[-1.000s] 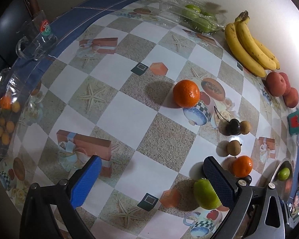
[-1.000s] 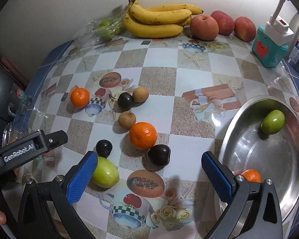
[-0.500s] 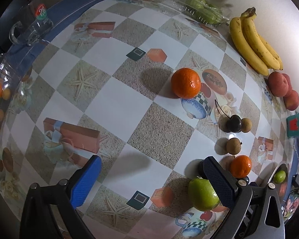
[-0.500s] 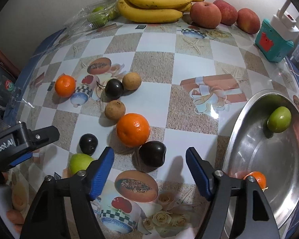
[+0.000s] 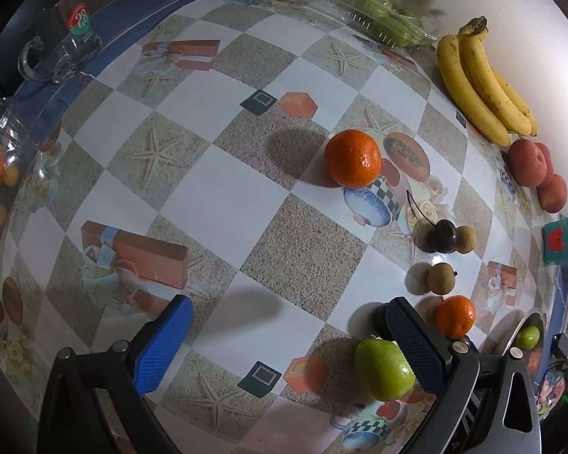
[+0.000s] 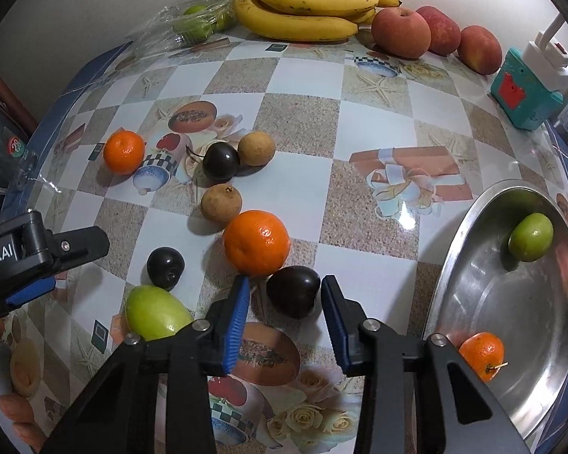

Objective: Organize fruits
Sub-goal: 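Close the right gripper on a dark plum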

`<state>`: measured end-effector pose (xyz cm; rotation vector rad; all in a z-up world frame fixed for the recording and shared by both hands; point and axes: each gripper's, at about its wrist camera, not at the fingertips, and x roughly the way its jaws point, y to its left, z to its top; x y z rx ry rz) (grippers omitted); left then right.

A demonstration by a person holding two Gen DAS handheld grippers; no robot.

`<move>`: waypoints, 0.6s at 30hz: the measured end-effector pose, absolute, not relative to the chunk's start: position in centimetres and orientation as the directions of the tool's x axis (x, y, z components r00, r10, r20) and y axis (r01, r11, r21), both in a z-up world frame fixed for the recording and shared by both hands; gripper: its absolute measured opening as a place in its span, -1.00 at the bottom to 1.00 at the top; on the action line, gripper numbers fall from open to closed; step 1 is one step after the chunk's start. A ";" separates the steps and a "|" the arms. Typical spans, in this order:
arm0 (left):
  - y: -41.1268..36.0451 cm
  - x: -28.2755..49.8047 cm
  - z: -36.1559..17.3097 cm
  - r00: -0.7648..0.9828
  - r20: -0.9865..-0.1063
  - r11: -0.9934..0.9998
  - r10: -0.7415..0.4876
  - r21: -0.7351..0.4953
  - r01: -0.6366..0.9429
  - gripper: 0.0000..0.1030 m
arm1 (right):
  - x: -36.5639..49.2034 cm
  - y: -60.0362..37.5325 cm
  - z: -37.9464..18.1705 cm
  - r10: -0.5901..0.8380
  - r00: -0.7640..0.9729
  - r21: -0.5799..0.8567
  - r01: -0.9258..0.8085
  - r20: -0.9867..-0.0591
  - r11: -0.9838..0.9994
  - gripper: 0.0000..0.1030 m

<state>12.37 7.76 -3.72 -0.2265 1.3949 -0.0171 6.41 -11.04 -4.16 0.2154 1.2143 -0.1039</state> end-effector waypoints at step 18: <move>6.8 11.6 -3.2 0.168 -0.969 0.976 -0.181 -0.198 -0.091 1.00 | 4.9 -12.0 -2.4 0.054 0.366 0.143 0.222 -0.929 0.965 -0.43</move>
